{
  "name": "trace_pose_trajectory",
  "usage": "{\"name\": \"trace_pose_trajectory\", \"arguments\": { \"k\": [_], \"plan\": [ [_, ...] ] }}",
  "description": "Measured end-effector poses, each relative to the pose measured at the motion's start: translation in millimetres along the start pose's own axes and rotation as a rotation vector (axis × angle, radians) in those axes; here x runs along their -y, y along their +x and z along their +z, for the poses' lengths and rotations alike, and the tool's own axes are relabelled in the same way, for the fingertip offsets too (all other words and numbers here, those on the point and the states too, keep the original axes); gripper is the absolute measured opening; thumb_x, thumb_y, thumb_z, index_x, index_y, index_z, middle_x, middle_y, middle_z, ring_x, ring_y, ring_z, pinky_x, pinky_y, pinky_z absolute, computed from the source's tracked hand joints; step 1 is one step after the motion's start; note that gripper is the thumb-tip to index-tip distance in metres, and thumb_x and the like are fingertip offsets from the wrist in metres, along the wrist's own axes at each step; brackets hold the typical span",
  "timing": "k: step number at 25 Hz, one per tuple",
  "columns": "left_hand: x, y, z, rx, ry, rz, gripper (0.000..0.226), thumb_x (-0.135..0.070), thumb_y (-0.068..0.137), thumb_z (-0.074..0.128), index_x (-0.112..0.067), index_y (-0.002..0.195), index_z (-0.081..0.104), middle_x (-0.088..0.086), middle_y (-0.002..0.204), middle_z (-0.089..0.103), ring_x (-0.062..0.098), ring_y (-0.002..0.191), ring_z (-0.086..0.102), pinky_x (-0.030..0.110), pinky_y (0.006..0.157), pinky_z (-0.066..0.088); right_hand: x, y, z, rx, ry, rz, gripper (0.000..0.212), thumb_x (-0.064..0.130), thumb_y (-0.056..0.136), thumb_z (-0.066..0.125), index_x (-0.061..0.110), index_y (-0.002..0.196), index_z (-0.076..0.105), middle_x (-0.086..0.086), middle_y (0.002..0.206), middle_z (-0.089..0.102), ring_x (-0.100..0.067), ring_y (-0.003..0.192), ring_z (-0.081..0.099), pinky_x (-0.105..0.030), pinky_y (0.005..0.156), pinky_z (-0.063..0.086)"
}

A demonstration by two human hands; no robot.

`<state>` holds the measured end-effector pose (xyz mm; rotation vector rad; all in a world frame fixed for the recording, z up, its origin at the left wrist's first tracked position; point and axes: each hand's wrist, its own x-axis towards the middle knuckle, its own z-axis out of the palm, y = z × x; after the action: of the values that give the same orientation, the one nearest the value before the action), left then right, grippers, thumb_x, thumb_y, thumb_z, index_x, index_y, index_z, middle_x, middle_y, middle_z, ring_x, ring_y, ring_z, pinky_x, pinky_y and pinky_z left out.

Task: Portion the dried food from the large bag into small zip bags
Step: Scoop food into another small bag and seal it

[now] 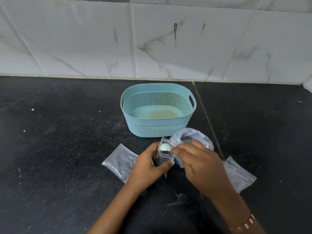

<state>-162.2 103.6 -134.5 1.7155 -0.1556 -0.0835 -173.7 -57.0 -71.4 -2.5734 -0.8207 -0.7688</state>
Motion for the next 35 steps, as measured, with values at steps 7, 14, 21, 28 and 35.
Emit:
{"name": "trace_pose_trajectory", "arguments": {
  "k": [7, 14, 21, 28, 35],
  "plan": [
    [2, -1, -2, 0.004, -0.022, -0.015, 0.044, -0.018, 0.071, 0.075, -0.02, 0.112, 0.059, -0.005, 0.105, 0.071, 0.01, 0.099, 0.066, 0.034, 0.093, 0.05, -24, -4, -11, -0.139, 0.063, 0.442, 0.018, 0.009, 0.083, 0.056, 0.005, 0.094, 0.071, -0.005, 0.066, 0.062, 0.001, 0.055, 0.041, -0.004, 0.052, 0.034],
    [1, -3, -1, -0.005, -0.026, -0.016, 0.046, -0.015, 0.071, 0.077, -0.022, 0.113, 0.058, -0.007, 0.107, 0.071, 0.008, 0.1, 0.066, 0.032, 0.093, 0.05, -36, -25, 16, 0.076, -0.139, 0.385, 0.016, 0.0, 0.065, 0.078, 0.009, 0.075, 0.069, -0.001, 0.061, 0.064, -0.015, 0.053, 0.053, -0.017, 0.045, 0.036],
    [-5, -4, 2, -0.061, 0.005, -0.004, 0.043, -0.011, 0.071, 0.078, -0.028, 0.106, 0.057, -0.01, 0.102, 0.07, 0.002, 0.095, 0.066, 0.019, 0.085, 0.05, -13, -14, 7, -0.014, 0.157, 0.374, 0.036, 0.043, 0.076, 0.055, 0.013, 0.088, 0.071, 0.005, 0.08, 0.069, -0.01, 0.077, 0.055, -0.021, 0.068, 0.044],
    [-11, -7, -2, -0.163, -0.009, -0.001, 0.03, -0.009, 0.069, 0.079, -0.014, 0.093, 0.061, -0.004, 0.087, 0.071, 0.006, 0.079, 0.067, 0.018, 0.072, 0.051, 2, -6, 13, 0.027, 0.289, 0.493, 0.008, 0.016, 0.077, 0.066, 0.012, 0.07, 0.066, 0.001, 0.064, 0.063, -0.011, 0.059, 0.055, -0.026, 0.056, 0.048],
    [-29, -5, -18, -0.073, -0.263, 0.007, 0.008, 0.002, 0.077, 0.064, 0.003, 0.084, 0.06, 0.008, 0.072, 0.07, 0.019, 0.067, 0.065, 0.027, 0.066, 0.053, 2, 9, 1, -0.054, 0.763, 0.695, 0.024, 0.003, 0.081, 0.065, 0.024, 0.071, 0.063, 0.007, 0.069, 0.064, -0.005, 0.063, 0.056, -0.015, 0.063, 0.047]
  ]
}}
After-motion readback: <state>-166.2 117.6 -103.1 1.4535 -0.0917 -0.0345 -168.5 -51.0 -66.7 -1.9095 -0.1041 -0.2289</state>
